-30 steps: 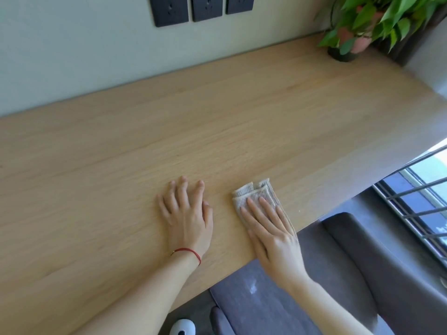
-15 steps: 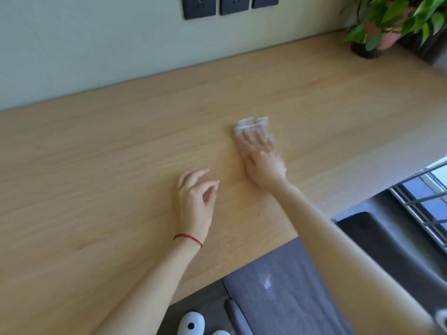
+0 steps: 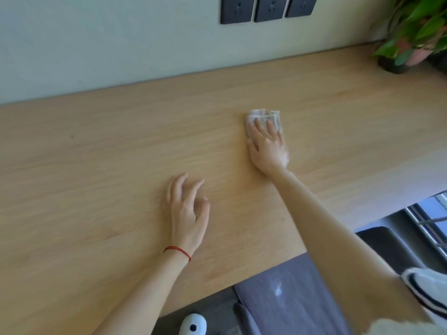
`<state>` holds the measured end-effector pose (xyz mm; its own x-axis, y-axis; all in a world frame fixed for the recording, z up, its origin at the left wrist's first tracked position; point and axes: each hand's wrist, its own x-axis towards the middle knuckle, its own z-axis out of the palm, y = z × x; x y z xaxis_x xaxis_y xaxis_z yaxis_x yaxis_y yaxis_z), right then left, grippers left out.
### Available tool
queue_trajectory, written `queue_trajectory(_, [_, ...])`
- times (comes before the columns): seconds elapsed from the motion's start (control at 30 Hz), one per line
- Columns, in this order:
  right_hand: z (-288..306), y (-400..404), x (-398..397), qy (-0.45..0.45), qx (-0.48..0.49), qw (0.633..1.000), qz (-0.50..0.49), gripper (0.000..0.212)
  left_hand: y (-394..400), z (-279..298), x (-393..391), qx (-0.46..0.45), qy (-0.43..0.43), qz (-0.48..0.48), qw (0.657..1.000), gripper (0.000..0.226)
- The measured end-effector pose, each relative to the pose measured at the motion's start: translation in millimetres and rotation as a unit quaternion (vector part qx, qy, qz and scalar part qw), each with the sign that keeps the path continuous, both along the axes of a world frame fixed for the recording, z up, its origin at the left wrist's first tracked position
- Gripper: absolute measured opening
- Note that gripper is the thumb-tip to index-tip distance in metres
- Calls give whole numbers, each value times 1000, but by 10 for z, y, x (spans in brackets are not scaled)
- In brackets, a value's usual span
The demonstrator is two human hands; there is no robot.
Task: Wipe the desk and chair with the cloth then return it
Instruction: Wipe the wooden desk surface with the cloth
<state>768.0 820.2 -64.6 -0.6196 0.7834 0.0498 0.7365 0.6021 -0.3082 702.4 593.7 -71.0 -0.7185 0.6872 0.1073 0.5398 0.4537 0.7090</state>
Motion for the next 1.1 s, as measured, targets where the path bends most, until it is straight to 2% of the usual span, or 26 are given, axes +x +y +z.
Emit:
queue_trajectory(0.07, [-30,-247,-155,16,3,998,63,51,12,26,17,2,-15,10,1000,41])
queue_trajectory(0.13, [-60,-603,-82,26,7,986,167,48,19,70,27,9,-34,23,999,45])
queue_trajectory(0.2, [-73,-891,235,25,15,960,278,45,15,100,36,11,-37,21,999,47])
queue_trajectory(0.27, [-65,-883,671,18,14,938,347,43,4,103,48,3,-28,18,999,47])
queue_trajectory(0.33, [-40,-522,955,21,9,953,301,42,20,99,41,-3,-23,20,1000,47])
queue_trajectory(0.43, [31,115,825,18,-19,998,59,46,47,78,22,-16,-12,21,1000,54])
queue_trajectory(0.5, [51,208,473,6,-3,1000,-18,47,59,51,11,-24,2,17,1000,61])
queue_trajectory(0.57, [14,-15,129,15,7,1000,10,48,55,19,13,-37,18,16,999,61])
queue_trajectory(0.67, [-76,-716,-36,39,16,988,150,48,33,11,22,-42,22,12,999,62])
queue_trajectory(0.8, [-80,-1398,540,60,7,968,242,45,-83,77,-35,-34,5,-28,999,52])
queue_trajectory(0.9, [-46,-1381,1162,37,-9,951,306,44,-263,50,-46,-76,68,-68,992,54])
queue_trajectory(0.97, [-9,-1086,1344,27,-23,958,286,45,-360,-15,3,-116,103,-88,984,56])
queue_trajectory(1.03, [51,-779,1271,36,-42,985,165,45,-412,-64,46,-125,116,-97,981,55])
queue_trajectory(1.1, [84,-720,1048,46,-31,997,57,46,-445,-88,62,-122,127,-99,979,52])
